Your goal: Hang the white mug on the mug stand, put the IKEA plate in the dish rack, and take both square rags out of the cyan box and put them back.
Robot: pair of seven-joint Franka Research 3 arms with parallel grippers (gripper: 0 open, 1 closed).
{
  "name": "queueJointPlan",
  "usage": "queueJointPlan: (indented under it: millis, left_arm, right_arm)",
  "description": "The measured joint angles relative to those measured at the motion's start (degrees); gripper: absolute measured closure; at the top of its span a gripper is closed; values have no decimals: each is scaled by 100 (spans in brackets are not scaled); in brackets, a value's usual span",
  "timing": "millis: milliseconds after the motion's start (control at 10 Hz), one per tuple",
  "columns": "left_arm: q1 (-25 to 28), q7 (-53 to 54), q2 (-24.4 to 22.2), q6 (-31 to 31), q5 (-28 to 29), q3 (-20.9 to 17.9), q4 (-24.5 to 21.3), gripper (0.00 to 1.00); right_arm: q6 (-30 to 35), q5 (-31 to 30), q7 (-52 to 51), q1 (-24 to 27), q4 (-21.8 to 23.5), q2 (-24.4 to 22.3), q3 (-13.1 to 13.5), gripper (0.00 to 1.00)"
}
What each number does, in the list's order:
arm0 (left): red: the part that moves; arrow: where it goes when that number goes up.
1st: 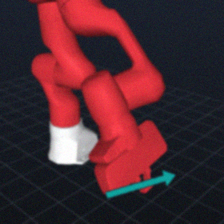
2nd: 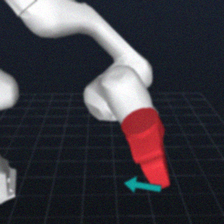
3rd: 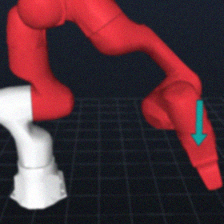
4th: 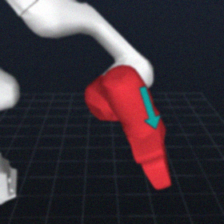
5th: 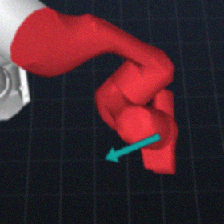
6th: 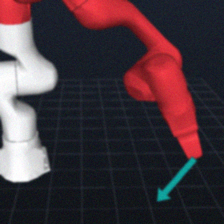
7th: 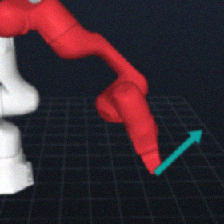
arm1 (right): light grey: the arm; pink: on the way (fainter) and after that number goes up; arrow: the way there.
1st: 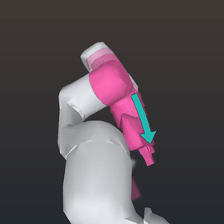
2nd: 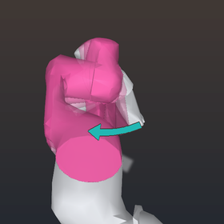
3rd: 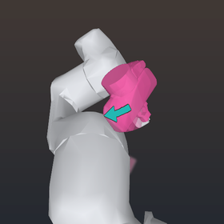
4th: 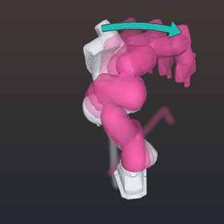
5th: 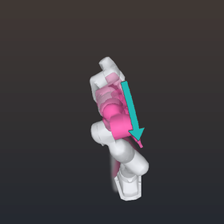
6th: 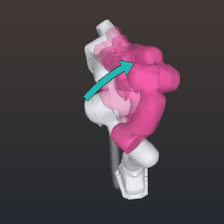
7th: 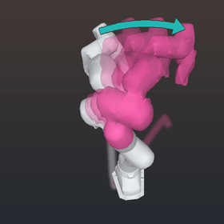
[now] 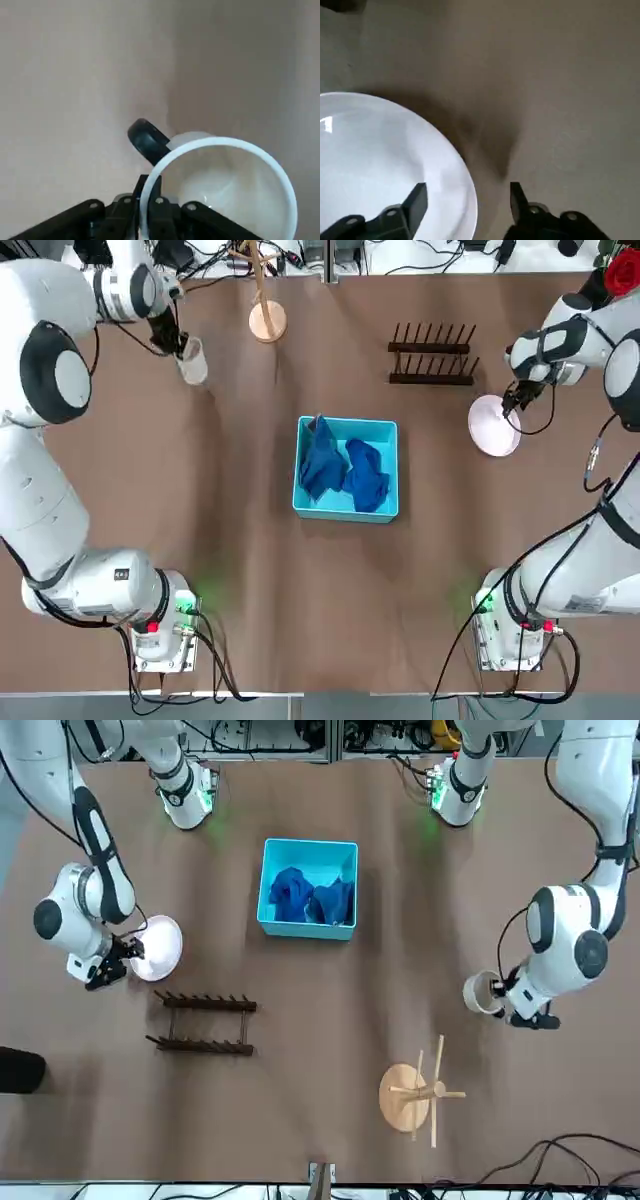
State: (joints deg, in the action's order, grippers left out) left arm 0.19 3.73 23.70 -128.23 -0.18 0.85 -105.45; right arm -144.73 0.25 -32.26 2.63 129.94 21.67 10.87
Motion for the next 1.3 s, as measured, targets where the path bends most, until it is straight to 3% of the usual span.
queueJointPlan:
  millis: [300,600,800,900,1300]
  left_arm:
    - [-81,37,-32,3,106,208,905,95]
    - [-362,-30,80,-299,1569,737,1216,95]
    - [-415,-36,156,-662,1801,827,1278,95]
    - [-400,-20,195,-763,1807,826,1346,95]
    - [-399,367,504,-817,1945,976,1745,95]
  right_arm:
    - [-16,0,-11,27,-1,13,-1,50]
    - [42,0,-18,29,-21,-11,-7,96]
    - [310,0,-53,29,-126,-39,-7,96]
    - [768,0,-103,29,-355,-44,-9,96]
    - [3047,0,-264,65,-1816,-313,-4,96]
